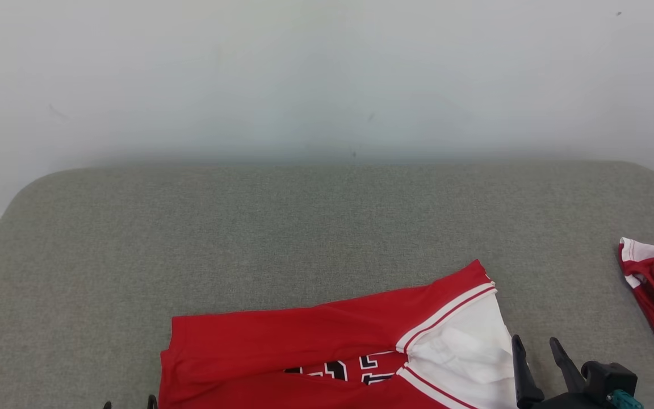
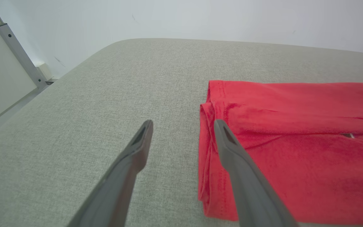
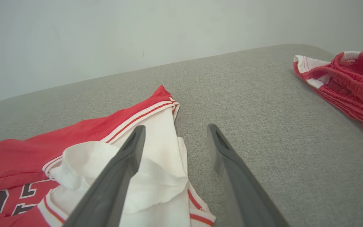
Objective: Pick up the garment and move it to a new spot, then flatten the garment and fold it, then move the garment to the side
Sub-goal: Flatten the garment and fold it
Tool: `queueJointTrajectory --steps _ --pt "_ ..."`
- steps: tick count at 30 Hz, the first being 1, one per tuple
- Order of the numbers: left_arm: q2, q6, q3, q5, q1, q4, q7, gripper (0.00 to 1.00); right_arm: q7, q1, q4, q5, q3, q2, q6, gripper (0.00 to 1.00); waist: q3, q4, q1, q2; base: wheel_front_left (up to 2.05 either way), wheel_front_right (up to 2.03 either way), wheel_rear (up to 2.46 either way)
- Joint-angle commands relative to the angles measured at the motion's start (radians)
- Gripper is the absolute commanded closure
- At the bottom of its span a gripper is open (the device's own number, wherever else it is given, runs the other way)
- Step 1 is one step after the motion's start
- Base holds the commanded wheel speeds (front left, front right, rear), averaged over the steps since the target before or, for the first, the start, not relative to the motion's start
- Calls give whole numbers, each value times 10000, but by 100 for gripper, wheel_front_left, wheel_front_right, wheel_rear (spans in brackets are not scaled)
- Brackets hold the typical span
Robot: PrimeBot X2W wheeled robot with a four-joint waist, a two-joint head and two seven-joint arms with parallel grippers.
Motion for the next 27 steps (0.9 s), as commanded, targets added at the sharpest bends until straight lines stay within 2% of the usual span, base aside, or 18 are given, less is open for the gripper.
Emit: queueJointTrajectory --steps 1,9,17,27 --pt "-40 28 -72 131 175 -165 -28 0 -39 103 151 -60 16 60 -31 0 -63 86 0 0 0 0 0" --pt "-65 31 -288 223 452 -541 -28 0 -39 -18 674 -177 -76 78 -31 0 -4 288 0 0 0 0 0" --pt "-67 -13 -459 96 308 -542 -28 0 -40 -953 1715 -424 -67 -199 -31 0 392 514 0 0 0 0 0" --pt "-68 34 -656 24 121 -367 -28 0 382 -1876 3877 -559 -139 -131 -31 0 599 791 0 0 0 0 0"
